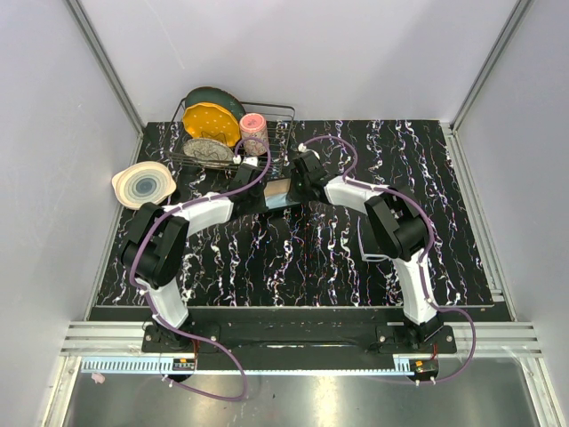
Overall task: Organize the sunglasses
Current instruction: Smooth out the folded cleaning cloth near the sunglasses case.
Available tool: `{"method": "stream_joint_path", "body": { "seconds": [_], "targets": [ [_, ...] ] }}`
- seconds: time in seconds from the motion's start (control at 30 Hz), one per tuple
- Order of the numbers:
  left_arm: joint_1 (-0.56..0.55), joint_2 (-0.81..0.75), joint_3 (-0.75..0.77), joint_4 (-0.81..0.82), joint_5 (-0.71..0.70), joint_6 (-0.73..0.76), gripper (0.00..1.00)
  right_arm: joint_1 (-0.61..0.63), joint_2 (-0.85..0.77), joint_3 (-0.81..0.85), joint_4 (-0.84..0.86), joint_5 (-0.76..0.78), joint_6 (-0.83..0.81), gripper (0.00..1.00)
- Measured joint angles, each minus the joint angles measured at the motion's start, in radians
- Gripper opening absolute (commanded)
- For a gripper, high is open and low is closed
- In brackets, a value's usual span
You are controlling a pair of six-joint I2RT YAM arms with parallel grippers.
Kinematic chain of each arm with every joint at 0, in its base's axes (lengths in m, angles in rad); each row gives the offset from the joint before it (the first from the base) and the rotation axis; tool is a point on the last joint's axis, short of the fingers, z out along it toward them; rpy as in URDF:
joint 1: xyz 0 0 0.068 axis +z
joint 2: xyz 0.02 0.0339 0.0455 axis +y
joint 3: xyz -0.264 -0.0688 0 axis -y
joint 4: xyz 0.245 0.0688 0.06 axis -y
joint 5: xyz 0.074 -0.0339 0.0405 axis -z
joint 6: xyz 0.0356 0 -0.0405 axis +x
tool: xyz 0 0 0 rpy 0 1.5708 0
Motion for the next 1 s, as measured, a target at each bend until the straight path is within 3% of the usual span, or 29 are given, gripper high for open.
{"method": "stream_joint_path", "body": {
  "seconds": [0.5,1.0],
  "targets": [
    [0.000,0.000,0.000,0.001,-0.018,0.000,0.30,-0.003,0.000,0.000,0.009,0.093,-0.016,0.18],
    [0.003,-0.021,0.000,0.031,-0.028,-0.016,0.45,-0.003,-0.060,-0.013,-0.064,0.087,-0.068,0.19]
  ]
}}
